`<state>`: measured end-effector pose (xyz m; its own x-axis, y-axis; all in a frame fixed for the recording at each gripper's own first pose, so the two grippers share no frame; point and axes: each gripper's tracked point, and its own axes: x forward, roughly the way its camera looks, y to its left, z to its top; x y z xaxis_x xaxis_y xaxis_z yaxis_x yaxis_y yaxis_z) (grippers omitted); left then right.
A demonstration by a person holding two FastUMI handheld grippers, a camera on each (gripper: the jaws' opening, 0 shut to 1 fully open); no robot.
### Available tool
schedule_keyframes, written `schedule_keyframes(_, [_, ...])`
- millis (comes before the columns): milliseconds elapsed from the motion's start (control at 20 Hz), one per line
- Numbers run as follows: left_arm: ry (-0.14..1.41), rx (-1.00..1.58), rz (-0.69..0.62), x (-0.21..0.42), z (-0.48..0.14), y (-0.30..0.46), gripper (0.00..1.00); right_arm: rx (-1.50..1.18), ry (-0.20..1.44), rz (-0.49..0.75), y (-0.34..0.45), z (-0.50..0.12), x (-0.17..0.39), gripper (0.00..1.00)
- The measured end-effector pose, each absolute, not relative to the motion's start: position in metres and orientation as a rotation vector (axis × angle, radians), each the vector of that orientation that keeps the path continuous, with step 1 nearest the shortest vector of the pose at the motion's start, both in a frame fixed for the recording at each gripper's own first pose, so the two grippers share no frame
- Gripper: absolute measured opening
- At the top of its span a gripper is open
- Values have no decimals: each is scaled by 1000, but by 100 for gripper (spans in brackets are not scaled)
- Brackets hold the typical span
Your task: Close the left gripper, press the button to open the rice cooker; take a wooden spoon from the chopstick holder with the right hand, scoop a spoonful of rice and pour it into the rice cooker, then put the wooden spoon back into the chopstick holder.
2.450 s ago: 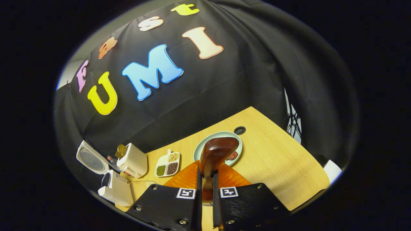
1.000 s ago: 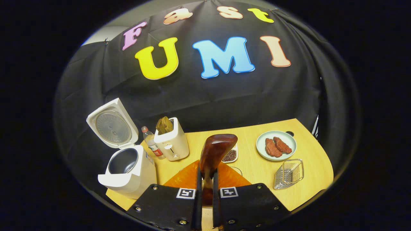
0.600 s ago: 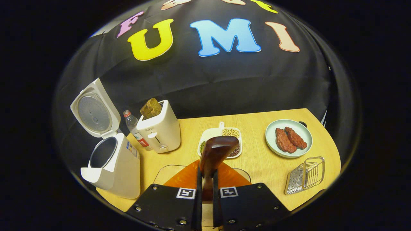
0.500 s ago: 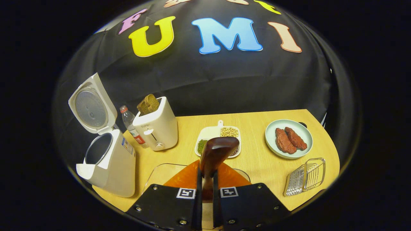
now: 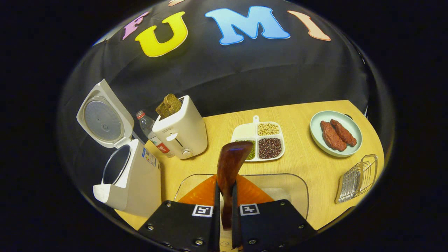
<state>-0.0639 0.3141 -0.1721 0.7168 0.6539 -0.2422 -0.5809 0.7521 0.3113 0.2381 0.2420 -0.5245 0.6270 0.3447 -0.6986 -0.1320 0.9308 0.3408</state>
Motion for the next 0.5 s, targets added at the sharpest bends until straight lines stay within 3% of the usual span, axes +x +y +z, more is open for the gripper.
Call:
schedule_keyframes(50, [346,221,693,-63,-169,314,84,297,862,284,247,-525,237,14])
schedule_keyframes(100, [344,225,697,-63,-169,315,78,330,871,285,250,-524,237,13])
schedule_keyframes(350, [342,230,711,-71,-168,313,77,456,905,303,268,-521,233,14])
schedule_keyframes(400, [339,234,709,-72,-169,312,90,498,918,304,272,-519,232,13])
schedule_keyframes(450, [338,238,707,-72,-168,311,78,524,922,295,271,-519,232,13])
schedule_keyframes(500, [337,242,704,-72,-167,308,78,534,924,291,268,-518,232,14])
